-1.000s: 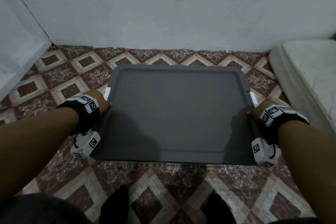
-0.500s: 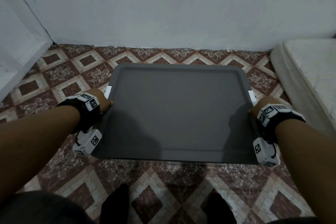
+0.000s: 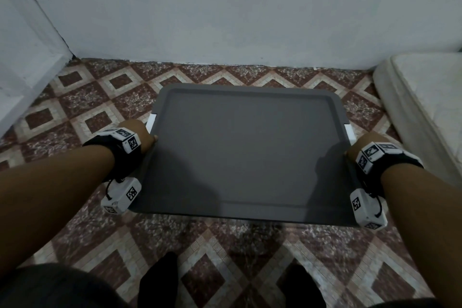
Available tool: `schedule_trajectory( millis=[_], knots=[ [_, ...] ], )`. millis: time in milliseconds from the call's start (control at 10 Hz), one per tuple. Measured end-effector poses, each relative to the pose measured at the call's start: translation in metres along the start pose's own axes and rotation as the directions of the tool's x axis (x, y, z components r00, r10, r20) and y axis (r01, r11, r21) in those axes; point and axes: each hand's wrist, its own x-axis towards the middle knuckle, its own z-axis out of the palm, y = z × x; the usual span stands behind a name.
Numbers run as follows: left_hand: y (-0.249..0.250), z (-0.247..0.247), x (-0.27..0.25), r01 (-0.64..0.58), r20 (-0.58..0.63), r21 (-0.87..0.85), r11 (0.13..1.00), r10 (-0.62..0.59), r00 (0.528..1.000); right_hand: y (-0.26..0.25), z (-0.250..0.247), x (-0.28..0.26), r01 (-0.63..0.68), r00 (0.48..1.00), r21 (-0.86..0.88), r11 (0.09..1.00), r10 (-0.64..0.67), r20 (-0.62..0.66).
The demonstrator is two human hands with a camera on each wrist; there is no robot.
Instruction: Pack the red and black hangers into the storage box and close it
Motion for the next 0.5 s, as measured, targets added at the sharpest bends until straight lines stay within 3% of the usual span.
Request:
schedule_trajectory(
  millis=[100, 300, 400, 500],
  knots=[
    [0.002, -0.001, 0.000, 0.005, 0.014, 0.000, 1.000, -0.005, 1.000, -0.001, -0.003, -0.002, -0.026, 0.999, -0.026, 0.999, 0.026, 0.029],
    [0.004, -0.002, -0.002, 0.015, 0.028, 0.039, 0.999, -0.016, 0.999, 0.000, 0.000, -0.007, 0.077, 0.996, -0.196, 0.978, -0.066, 0.062],
    [0.001, -0.008, -0.004, -0.008, 0.065, 0.076, 0.997, 0.003, 0.998, 0.009, -0.013, 0.002, 0.130, 0.989, -0.087, 0.988, -0.122, 0.089],
    [-0.026, -0.031, -0.018, -0.042, 0.059, 0.089, 0.995, 0.036, 0.998, 0.036, -0.047, 0.012, 0.126, 0.991, 0.256, 0.958, -0.110, -0.078]
  ],
)
